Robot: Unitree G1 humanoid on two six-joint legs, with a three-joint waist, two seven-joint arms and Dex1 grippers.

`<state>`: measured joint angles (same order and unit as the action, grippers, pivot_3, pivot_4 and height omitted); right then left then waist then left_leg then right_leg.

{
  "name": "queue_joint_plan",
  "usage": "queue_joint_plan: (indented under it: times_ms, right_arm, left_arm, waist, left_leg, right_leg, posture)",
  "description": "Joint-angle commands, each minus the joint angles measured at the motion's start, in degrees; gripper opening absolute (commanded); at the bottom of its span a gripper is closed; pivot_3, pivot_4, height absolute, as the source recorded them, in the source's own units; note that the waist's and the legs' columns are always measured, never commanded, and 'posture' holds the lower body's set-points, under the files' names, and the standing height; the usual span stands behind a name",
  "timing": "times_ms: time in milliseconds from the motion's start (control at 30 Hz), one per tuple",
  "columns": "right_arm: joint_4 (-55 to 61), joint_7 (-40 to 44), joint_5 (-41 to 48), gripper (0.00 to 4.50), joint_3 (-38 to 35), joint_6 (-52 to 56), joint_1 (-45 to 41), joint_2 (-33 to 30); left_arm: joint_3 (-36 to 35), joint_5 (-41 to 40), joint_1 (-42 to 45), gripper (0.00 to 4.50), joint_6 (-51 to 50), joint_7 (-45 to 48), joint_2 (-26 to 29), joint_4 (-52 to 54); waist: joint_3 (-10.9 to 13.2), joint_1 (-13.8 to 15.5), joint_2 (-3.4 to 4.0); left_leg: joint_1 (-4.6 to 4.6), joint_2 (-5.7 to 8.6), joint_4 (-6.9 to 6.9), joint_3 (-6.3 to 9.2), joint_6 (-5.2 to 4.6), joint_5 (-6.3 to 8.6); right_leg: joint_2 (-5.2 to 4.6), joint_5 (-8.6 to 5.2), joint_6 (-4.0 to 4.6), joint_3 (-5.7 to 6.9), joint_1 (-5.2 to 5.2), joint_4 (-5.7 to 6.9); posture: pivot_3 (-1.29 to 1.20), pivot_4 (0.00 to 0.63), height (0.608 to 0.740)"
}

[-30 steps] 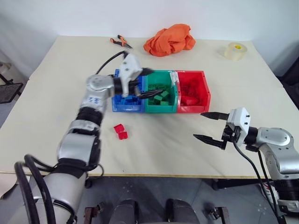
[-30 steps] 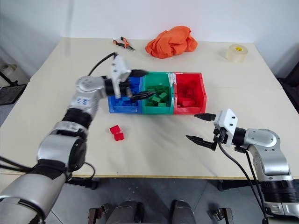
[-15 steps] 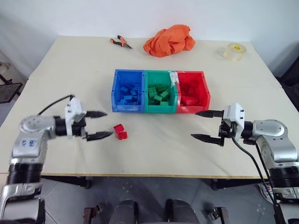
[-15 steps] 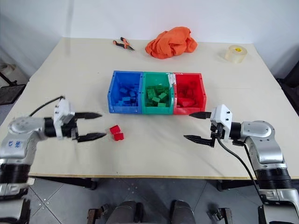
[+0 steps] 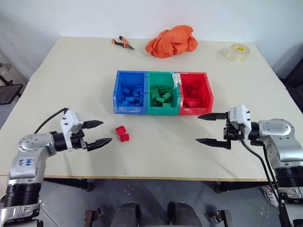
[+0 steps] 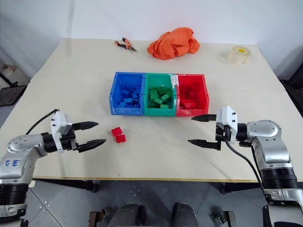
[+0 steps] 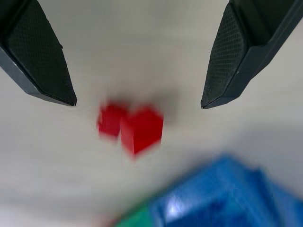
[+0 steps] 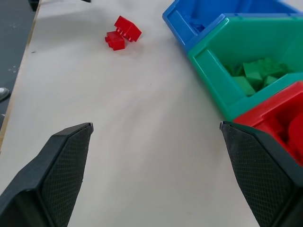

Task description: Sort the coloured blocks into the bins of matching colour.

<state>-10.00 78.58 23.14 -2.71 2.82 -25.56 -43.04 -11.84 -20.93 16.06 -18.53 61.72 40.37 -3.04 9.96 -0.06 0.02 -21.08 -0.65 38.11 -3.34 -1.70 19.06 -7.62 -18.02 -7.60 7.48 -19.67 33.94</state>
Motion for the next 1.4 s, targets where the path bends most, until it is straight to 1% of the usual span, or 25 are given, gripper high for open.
queue_joint_plan:
  times_ms: [33,100,267,400,500,700,800,833,1033,1200,1300,1400]
  right_arm:
    - [0.78,-0.18,0.38,4.5,-1.28,-0.59,0.23,-0.58]
    - [1.36,-0.41,0.47,4.5,-1.49,-0.49,0.81,-0.73]
    - [3.76,-1.81,0.92,4.5,-2.82,0.23,3.46,-1.59]
    - [5.34,-2.7,1.21,4.5,-3.5,0.77,5.22,-2.09]
    - [6.33,-3.32,1.2,4.5,-3.99,1.39,6.04,-2.17]
    - [7.1,-3.96,1.06,4.5,-4.32,1.97,6.85,-2.51]
    - [7.05,-4.17,0.92,4.5,-4.32,2.03,6.92,-2.62]
    - [6.93,-4.21,0.88,4.5,-4.27,1.99,6.86,-2.62]
    - [6.37,-4.5,0.63,4.5,-4.0,1.66,6.55,-2.47]
    - [5.57,-4.59,0.4,4.5,-3.73,1.25,5.99,-2.11]
    - [5.12,-4.81,0.26,4.5,-3.72,0.86,5.79,-1.78]
    - [5.25,-5.21,0.35,4.5,-4.03,0.52,6.28,-1.65]
  left_arm:
    - [2.29,0.92,3.36,4.46,1.66,-1.53,-1.51,-2.25]
    - [3.72,1.9,5.25,4.46,2.44,-2.22,-2.48,-4.53]
    - [7.83,5.21,10.35,4.46,5.87,-2.15,-4.7,-14.67]
    - [9.87,6.04,12.23,4.46,7.59,-0.16,-5.19,-18.26]
    - [10.15,6.06,13.83,3.91,9.0,0.11,-6.05,-20.59]
    - [9.67,5.16,15.4,1.99,11.15,0.75,-6.98,-22.47]
    - [9.58,4.77,14.8,1.05,11.54,1.83,-6.66,-21.89]
    - [9.35,4.76,14.63,0.94,11.57,1.54,-6.59,-21.68]
    - [8.95,3.9,14.39,0.94,9.51,2.01,-5.34,-17.31]
    - [10.6,2.52,18.4,0.94,5.04,2.45,-6.12,-10.73]
    - [12.26,3.12,22.74,0.94,6.05,2.5,-8.96,-11.16]
    - [14.61,5.5,30.53,0.94,9.62,0.85,-14.78,-17.48]
  waist:
    - [0.0,0.02,0.0]
    - [0.0,0.04,0.0]
    - [-0.01,0.23,0.0]
    - [-0.01,0.21,-0.01]
    - [-0.02,0.36,-0.02]
    - [-0.02,0.28,-0.02]
    - [-0.02,0.29,-0.02]
    - [-0.02,0.29,-0.02]
    - [-0.02,0.29,-0.02]
    - [-0.02,0.65,-0.02]
    - [-0.02,1.4,-0.02]
    - [-0.03,1.8,-0.04]
  left_leg:
    - [0.0,0.0,0.0,-0.05,0.0,0.0]
    - [0.02,0.0,0.01,-0.14,-0.01,0.0]
    - [0.02,0.01,0.03,-0.24,-0.02,-0.01]
    - [0.02,0.01,0.03,-0.27,-0.03,-0.01]
    - [0.03,0.0,0.05,-0.26,-0.03,-0.01]
    - [0.02,0.0,0.06,-0.27,-0.03,-0.01]
    - [0.03,0.0,0.06,-0.27,-0.03,-0.01]
    - [0.03,0.0,0.06,-0.27,-0.03,-0.01]
    - [0.02,0.0,0.06,-0.26,-0.03,-0.01]
    - [0.0,0.0,0.09,-0.23,-0.03,-0.01]
    - [-0.01,0.01,0.12,-0.25,-0.03,-0.01]
    - [0.0,0.08,0.14,-0.25,-0.06,-0.02]
  right_leg:
    - [0.02,0.0,0.0,0.09,-0.02,0.0]
    - [0.05,0.0,0.0,0.16,-0.02,0.02]
    - [0.07,0.0,-0.01,0.13,-0.04,0.01]
    - [0.08,0.01,-0.02,0.12,-0.07,0.01]
    - [0.07,0.01,-0.02,0.12,-0.05,0.02]
    - [0.08,0.01,-0.02,0.12,-0.06,0.02]
    - [0.07,0.01,-0.02,0.12,-0.06,0.02]
    - [0.07,0.01,-0.02,0.12,-0.05,0.02]
    - [0.07,0.01,-0.02,0.12,-0.06,0.02]
    - [0.06,0.01,-0.02,0.13,-0.05,0.02]
    - [0.07,0.01,-0.02,0.12,-0.04,0.0]
    - [0.05,0.03,-0.06,0.12,0.01,-0.01]
  posture:
    - [0.0,0.15,0.74]
    - [0.0,0.15,0.74]
    - [0.0,0.15,0.74]
    - [0.0,0.15,0.74]
    - [0.0,0.15,0.74]
    - [0.0,0.15,0.74]
    - [0.0,0.15,0.74]
    - [0.0,0.15,0.74]
    - [0.0,0.15,0.74]
    - [0.0,0.15,0.74]
    - [0.0,0.15,0.74]
    - [0.0,0.15,0.74]
